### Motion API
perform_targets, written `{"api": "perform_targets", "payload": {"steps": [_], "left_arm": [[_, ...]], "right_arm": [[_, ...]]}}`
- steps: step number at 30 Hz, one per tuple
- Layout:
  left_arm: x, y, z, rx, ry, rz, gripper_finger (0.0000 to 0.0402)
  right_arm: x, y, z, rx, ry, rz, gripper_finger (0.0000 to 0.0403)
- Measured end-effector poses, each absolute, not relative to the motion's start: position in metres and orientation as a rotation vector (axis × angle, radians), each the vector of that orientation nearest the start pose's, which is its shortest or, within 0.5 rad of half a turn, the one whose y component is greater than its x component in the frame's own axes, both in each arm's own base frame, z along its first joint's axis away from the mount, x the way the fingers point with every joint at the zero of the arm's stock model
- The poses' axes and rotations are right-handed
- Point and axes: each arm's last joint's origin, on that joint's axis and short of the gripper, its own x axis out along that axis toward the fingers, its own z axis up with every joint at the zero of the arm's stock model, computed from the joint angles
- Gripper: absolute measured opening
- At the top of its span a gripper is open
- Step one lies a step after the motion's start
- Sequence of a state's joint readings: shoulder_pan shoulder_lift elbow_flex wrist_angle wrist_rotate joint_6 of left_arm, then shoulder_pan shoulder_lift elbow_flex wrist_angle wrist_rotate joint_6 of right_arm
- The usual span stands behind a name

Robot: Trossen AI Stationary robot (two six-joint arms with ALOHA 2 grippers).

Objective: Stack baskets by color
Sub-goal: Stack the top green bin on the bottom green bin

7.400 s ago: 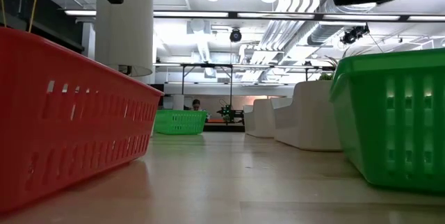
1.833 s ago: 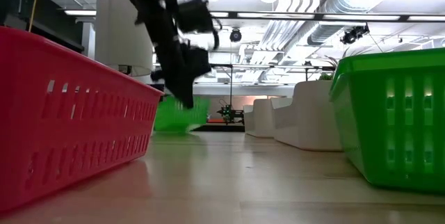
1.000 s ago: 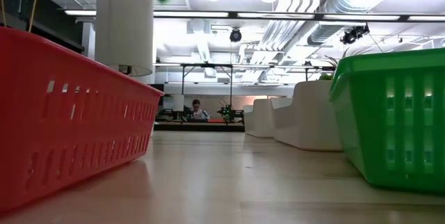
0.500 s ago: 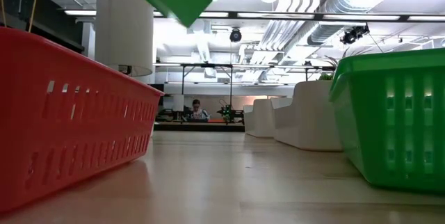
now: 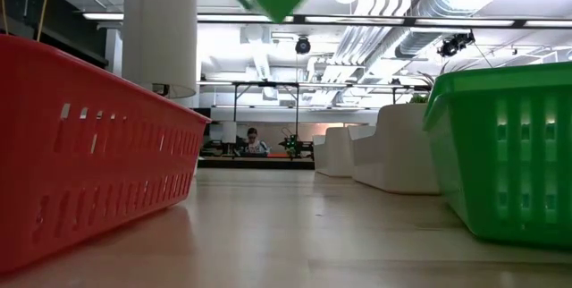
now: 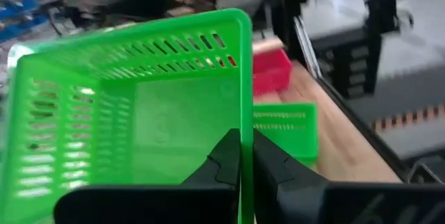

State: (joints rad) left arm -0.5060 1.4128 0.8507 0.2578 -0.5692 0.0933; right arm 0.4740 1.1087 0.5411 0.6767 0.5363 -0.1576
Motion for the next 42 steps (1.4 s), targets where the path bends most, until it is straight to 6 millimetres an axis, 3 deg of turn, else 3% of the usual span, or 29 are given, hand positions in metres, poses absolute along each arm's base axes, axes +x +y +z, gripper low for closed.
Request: {"api": "perform_targets", "payload": {"steps": [5, 10, 16, 23, 31, 42], "left_arm": [[0.329, -0.165, 0.254, 0.353, 0.402, -0.026, 0.0000], [0.380, -0.195, 0.237, 0.466, 0.518, -0.056, 0.0000], [0.419, -0.216, 0.216, 0.499, 0.586, -0.053, 0.0000], [0.437, -0.222, 0.200, 0.469, 0.611, -0.025, 0.0000], [0.446, -0.208, 0.195, 0.460, 0.631, -0.035, 0.0000], [0.444, -0.208, 0.192, 0.491, 0.665, -0.105, 0.0000]], "right_arm": [[0.210, 0.092, 0.272, -0.106, -0.092, -0.151, 0.0000], [0.202, 0.099, 0.275, -0.154, -0.087, -0.205, 0.0000], [0.195, 0.108, 0.275, -0.196, -0.073, -0.235, 0.0000], [0.194, 0.109, 0.275, -0.199, -0.069, -0.249, 0.0000], [0.194, 0.109, 0.275, -0.195, -0.068, -0.255, 0.0000], [0.194, 0.109, 0.275, -0.201, -0.068, -0.255, 0.0000]]}}
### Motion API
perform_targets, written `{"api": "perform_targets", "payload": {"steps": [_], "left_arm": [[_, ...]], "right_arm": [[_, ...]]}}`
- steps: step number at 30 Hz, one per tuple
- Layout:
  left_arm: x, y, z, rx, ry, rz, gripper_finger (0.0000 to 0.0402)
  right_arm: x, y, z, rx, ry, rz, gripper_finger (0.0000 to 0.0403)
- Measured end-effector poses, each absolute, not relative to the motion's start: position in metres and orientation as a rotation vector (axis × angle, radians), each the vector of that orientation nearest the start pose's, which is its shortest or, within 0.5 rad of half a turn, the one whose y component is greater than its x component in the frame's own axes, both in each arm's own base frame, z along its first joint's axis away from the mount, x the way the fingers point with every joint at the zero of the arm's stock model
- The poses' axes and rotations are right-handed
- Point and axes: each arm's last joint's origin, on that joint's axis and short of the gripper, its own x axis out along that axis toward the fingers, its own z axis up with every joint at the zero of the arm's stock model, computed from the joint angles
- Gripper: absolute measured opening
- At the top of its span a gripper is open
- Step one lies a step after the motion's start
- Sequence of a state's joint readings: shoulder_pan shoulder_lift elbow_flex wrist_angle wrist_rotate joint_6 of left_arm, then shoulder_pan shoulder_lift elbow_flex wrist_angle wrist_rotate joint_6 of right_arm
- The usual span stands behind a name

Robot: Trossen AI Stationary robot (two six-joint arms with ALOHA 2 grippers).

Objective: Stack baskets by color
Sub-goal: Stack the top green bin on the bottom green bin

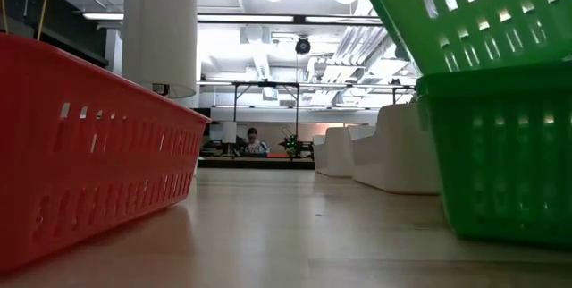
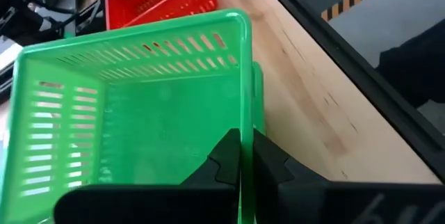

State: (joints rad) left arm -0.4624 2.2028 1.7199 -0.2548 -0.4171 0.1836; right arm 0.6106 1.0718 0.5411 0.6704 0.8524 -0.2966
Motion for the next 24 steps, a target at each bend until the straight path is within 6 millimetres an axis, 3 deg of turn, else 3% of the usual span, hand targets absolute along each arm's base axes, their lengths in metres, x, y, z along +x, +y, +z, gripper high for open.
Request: {"api": "perform_targets", "payload": {"steps": [7, 17, 24], "left_arm": [[0.4394, -0.2146, 0.1906, 0.551, 0.684, -0.143, 0.0000], [0.4427, -0.2056, 0.1883, 0.524, 0.709, -0.187, 0.0002], [0.4420, -0.2079, 0.1894, 0.565, 0.697, -0.204, 0.0059]], "right_arm": [[0.1938, 0.1090, 0.2751, -0.202, -0.067, -0.254, 0.0000], [0.1938, 0.1091, 0.2751, -0.197, -0.069, -0.250, 0.0000], [0.1939, 0.1091, 0.2747, -0.202, -0.065, -0.250, 0.0000]]}}
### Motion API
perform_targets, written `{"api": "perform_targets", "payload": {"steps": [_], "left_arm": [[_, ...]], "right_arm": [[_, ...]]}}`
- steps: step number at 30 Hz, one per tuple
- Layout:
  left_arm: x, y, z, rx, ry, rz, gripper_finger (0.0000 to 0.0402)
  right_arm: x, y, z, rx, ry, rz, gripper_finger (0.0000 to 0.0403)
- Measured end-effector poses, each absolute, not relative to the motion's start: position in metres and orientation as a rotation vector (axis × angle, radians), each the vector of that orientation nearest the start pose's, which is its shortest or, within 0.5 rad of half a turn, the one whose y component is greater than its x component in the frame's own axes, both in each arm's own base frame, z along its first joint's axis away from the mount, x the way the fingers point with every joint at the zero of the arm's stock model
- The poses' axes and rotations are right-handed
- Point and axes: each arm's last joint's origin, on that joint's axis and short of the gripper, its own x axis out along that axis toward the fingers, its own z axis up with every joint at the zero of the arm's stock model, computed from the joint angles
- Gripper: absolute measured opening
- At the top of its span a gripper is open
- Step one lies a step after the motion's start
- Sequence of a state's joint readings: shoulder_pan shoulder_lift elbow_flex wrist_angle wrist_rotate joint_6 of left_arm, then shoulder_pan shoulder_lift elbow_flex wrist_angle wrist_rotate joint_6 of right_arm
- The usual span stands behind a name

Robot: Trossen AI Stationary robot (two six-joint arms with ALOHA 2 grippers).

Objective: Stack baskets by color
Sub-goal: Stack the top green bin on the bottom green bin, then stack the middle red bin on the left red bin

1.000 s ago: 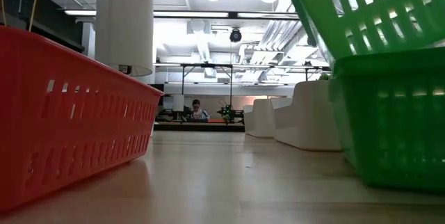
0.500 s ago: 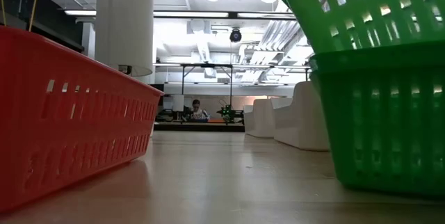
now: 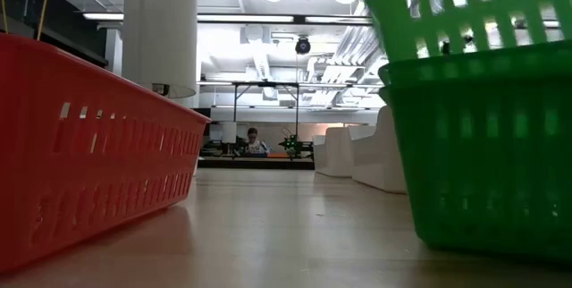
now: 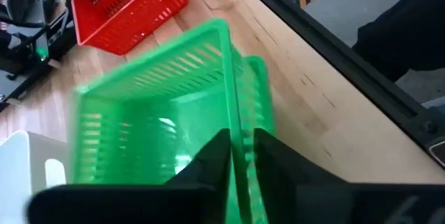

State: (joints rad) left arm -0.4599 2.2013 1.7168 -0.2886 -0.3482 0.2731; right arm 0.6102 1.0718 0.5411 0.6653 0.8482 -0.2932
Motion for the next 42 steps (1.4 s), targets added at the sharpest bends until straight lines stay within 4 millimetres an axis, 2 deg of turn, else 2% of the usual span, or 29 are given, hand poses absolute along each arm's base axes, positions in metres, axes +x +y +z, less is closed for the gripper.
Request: {"api": "perform_targets", "payload": {"steps": [6, 10, 16, 19, 22, 24, 27, 32, 36, 42], "left_arm": [[0.441, -0.208, 0.192, 0.568, 0.696, -0.199, 0.0143], [0.436, -0.207, 0.199, 0.601, 0.726, -0.155, 0.0181], [0.414, -0.197, 0.238, 0.565, 0.844, -0.066, 0.0192], [0.395, -0.185, 0.258, 0.531, 0.880, 0.009, 0.0193], [0.369, -0.173, 0.282, 0.484, 0.827, 0.105, 0.0193], [0.351, -0.165, 0.295, 0.453, 0.751, 0.156, 0.0193], [0.319, -0.157, 0.302, 0.400, 0.625, 0.199, 0.0193], [0.263, -0.139, 0.295, 0.255, 0.374, 0.221, 0.0193], [0.228, -0.121, 0.270, 0.147, 0.220, 0.212, 0.0193], [0.191, -0.096, 0.239, 0.007, -0.003, 0.216, 0.0193]], "right_arm": [[0.194, 0.109, 0.274, -0.205, -0.057, -0.249, 0.0000], [0.194, 0.109, 0.273, -0.207, -0.054, -0.249, 0.0000], [0.194, 0.109, 0.272, -0.203, -0.040, -0.250, 0.0000], [0.194, 0.109, 0.271, -0.200, -0.039, -0.250, 0.0000], [0.194, 0.109, 0.271, -0.198, -0.038, -0.249, 0.0000], [0.194, 0.109, 0.270, -0.203, -0.032, -0.242, 0.0000], [0.195, 0.110, 0.270, -0.195, -0.029, -0.233, 0.0000], [0.195, 0.110, 0.270, -0.184, -0.033, -0.218, 0.0000], [0.195, 0.110, 0.270, -0.184, -0.036, -0.209, 0.0000], [0.195, 0.111, 0.269, -0.189, -0.034, -0.182, 0.0000]]}}
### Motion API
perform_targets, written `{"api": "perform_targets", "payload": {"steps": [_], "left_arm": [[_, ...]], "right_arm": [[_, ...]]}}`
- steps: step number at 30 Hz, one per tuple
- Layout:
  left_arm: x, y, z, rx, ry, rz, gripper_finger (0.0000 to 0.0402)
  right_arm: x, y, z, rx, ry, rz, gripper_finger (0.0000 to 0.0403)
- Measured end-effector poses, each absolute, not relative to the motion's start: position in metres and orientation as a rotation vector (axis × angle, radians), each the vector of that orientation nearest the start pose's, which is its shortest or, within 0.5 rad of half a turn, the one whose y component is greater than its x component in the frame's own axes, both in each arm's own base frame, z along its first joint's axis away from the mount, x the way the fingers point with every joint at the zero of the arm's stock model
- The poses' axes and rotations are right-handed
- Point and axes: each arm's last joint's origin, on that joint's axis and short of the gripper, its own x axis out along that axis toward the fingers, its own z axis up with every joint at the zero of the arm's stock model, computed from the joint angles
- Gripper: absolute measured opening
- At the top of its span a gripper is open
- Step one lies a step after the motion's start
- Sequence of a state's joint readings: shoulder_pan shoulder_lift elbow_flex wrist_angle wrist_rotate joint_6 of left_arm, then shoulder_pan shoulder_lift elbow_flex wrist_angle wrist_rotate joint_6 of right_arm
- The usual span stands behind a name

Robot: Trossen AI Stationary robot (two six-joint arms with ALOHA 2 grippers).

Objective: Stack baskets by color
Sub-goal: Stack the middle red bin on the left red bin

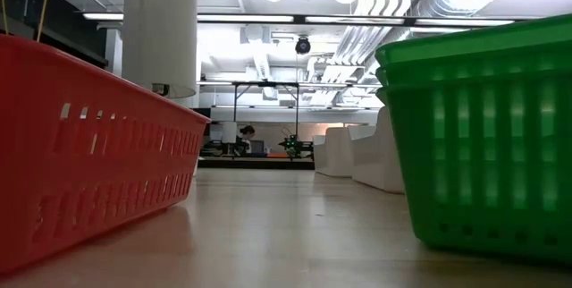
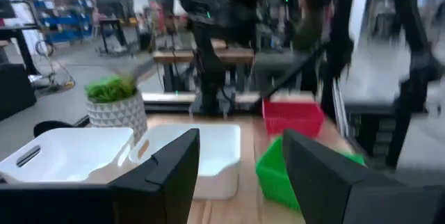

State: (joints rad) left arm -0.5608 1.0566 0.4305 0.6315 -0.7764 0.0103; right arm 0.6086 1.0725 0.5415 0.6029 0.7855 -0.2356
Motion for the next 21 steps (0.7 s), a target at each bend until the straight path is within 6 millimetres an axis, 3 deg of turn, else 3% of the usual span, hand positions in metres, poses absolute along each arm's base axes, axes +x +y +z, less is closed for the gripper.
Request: {"api": "perform_targets", "payload": {"steps": [8, 21], "left_arm": [[0.168, -0.080, 0.233, -0.060, -0.076, 0.221, 0.0193], [0.168, -0.083, 0.232, -0.051, -0.071, 0.181, 0.0193]], "right_arm": [[0.196, 0.114, 0.267, -0.155, -0.032, -0.062, 0.0000], [0.196, 0.115, 0.266, -0.162, -0.022, -0.055, 0.0000]]}}
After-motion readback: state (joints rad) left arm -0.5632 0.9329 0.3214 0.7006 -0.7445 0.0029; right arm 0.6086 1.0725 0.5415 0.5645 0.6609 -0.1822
